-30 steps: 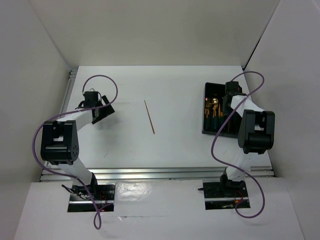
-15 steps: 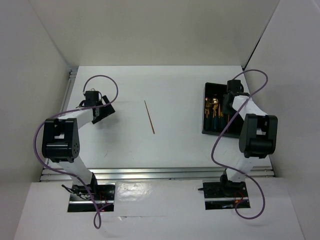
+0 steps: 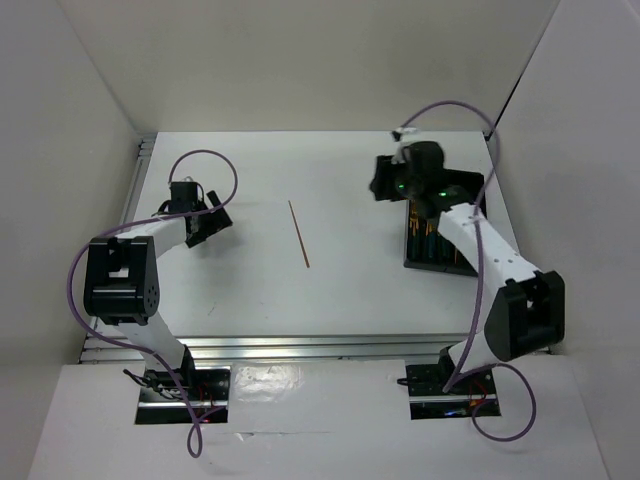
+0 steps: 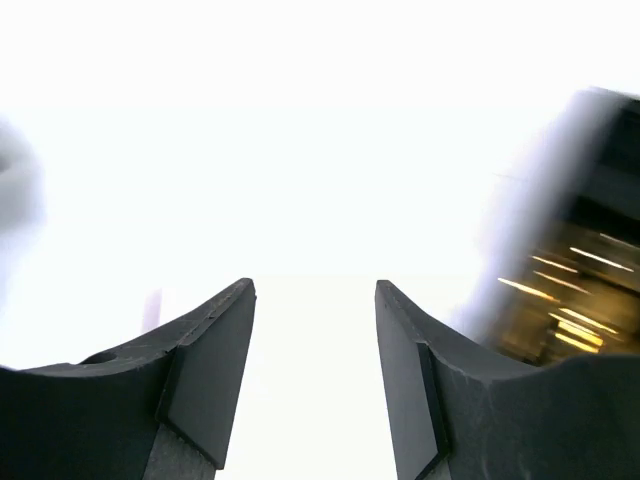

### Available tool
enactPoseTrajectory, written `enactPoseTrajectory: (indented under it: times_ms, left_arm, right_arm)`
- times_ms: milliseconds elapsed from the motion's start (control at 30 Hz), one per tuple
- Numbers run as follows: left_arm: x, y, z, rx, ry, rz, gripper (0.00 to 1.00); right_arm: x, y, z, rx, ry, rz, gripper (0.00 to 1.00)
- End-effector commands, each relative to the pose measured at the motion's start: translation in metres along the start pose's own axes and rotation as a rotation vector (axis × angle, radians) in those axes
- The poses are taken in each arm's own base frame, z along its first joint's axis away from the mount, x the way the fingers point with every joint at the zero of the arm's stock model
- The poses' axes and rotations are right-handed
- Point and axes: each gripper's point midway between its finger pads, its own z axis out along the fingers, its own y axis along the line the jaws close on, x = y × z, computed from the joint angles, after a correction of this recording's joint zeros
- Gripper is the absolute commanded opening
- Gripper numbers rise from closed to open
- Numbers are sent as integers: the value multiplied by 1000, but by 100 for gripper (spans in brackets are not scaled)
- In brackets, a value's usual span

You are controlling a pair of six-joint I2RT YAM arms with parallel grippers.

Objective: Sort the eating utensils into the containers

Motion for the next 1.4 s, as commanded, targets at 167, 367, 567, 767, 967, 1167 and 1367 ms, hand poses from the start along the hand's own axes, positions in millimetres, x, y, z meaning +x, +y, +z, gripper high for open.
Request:
enactPoseTrajectory:
  times_ms: [167, 367, 567, 767, 967, 1167, 1367]
  left_arm:
    - [-19, -11, -7, 49, -53, 25, 99]
    - [-21, -11, -12, 50, -73, 25, 99]
    - [-20, -13, -13, 58, -69, 17, 99]
    - [-21, -11, -12, 50, -73, 16, 99]
    - [-20, -13, -13, 58, -69, 17, 99]
    - [-20, -13, -13, 58, -69, 17, 99]
    - [-20, -13, -13, 58, -69, 17, 99]
  right_arm:
    - [44, 137, 65, -146, 108, -60, 59]
    - [74, 182, 80, -211, 153, -29, 59]
    - [115, 203, 108, -143, 224, -59, 58]
    - [130, 199, 120, -102, 247, -86, 55]
    - [145, 209, 129, -152, 287, -84, 49]
    - [155, 210, 138, -154, 312, -88, 45]
    - [162, 206, 140, -137, 328, -93, 43]
